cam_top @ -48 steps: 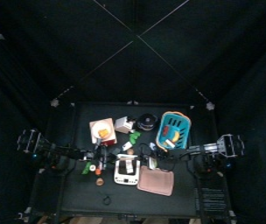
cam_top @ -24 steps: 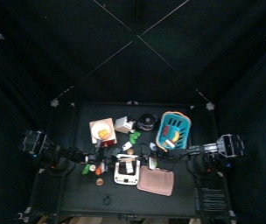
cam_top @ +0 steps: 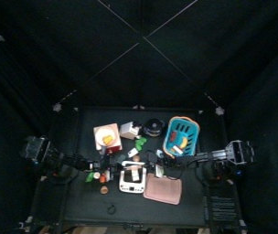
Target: Cut sushi roll
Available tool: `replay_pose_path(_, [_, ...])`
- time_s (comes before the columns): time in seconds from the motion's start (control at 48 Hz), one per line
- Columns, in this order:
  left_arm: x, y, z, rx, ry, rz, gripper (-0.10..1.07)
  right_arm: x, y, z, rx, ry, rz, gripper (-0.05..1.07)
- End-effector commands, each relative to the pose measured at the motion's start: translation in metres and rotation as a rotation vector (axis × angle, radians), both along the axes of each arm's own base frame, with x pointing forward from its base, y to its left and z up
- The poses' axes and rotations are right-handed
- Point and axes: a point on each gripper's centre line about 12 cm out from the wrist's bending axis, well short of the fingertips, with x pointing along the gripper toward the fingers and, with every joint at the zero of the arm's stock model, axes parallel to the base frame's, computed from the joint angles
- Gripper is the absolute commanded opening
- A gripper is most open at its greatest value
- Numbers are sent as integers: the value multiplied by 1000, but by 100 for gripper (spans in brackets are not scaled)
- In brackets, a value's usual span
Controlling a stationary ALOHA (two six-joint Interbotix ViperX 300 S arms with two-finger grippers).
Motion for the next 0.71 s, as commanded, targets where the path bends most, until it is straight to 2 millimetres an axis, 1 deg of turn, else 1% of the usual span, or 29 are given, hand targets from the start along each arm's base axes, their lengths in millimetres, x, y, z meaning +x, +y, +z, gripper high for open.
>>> replay_pose_path(0.0, [5, -6, 6, -2, -23, -18, 30, 2, -4, 9, 1, -29, -12, 51])
replay_pose_path(0.292, [5, -6, 4, 1, -15, -18, 30, 3, -5, 3, 1, -14, -14, 51])
replay_pose_path(0.542, [5, -3, 6, 5, -23, -11, 30, 4, -6, 8, -4, -26, -13, 51])
replay_pose_path(0.688, [5, -3, 4, 9, -15, -12, 30, 4, -7, 5, -4, -17, -15, 51])
